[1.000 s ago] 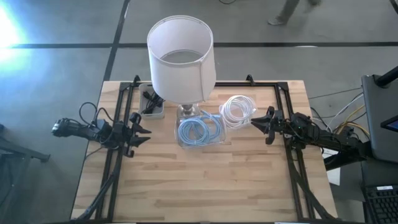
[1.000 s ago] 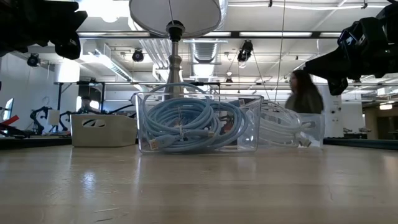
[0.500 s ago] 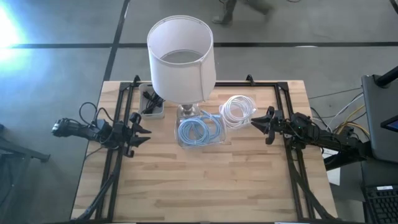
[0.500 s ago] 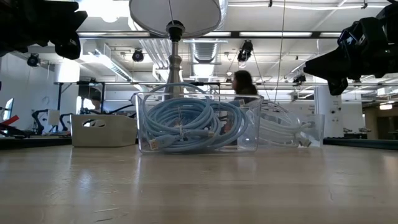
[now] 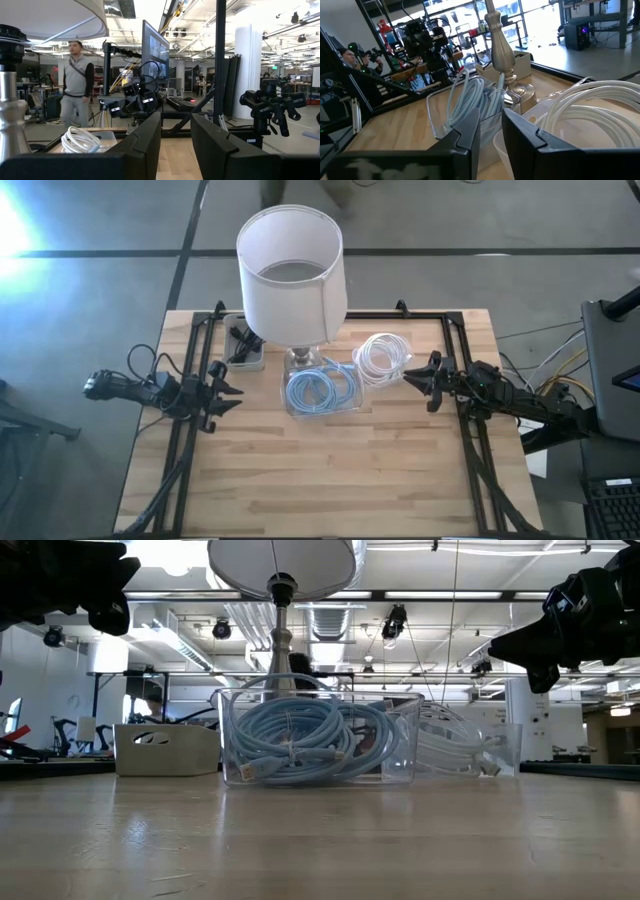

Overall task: Pick & Place USB Port
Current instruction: Return to Home Position

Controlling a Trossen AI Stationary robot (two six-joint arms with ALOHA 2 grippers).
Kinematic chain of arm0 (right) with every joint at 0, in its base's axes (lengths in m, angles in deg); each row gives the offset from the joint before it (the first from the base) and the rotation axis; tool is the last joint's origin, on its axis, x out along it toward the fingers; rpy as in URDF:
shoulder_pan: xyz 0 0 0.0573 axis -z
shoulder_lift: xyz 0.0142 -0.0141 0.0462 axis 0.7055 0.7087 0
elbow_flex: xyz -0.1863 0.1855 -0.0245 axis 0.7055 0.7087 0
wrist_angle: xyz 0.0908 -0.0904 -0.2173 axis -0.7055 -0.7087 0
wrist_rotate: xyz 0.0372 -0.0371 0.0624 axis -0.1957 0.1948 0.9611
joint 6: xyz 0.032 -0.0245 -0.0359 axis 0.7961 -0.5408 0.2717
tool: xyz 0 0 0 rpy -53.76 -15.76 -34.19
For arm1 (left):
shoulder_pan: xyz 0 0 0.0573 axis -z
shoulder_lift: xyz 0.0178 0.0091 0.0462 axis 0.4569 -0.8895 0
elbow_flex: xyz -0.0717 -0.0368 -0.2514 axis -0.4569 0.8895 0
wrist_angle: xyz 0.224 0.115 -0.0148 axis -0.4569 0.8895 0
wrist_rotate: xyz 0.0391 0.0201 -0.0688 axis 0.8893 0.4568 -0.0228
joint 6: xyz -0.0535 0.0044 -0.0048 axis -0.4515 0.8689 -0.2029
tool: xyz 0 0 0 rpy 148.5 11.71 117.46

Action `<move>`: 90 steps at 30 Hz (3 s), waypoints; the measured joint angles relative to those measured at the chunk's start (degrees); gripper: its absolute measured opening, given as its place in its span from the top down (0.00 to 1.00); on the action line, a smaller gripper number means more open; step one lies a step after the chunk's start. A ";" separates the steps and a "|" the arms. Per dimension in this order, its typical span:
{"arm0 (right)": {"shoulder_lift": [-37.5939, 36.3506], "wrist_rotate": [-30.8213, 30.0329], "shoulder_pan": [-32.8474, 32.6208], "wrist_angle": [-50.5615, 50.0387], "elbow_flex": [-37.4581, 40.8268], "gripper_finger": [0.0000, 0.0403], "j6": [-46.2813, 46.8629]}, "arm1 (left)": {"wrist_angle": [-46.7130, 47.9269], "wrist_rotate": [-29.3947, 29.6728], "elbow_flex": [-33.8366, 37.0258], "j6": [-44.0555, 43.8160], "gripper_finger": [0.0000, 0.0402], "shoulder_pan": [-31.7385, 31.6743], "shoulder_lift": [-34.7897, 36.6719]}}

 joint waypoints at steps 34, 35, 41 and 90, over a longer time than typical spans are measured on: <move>0.00 0.00 0.00 0.02 0.00 0.82 -0.02 | 0.00 -0.02 0.00 0.00 0.73 -0.07 0.02; 0.00 -0.01 0.00 0.02 0.00 0.83 -0.02 | 0.00 0.00 0.00 0.00 0.73 -0.07 0.02; 0.00 -0.01 0.00 0.01 -0.01 0.82 -0.02 | 0.00 0.00 0.00 0.00 0.73 -0.04 0.00; 0.00 0.00 0.02 0.01 -0.02 0.79 -0.02 | 0.00 0.00 0.00 0.00 0.73 -0.07 0.02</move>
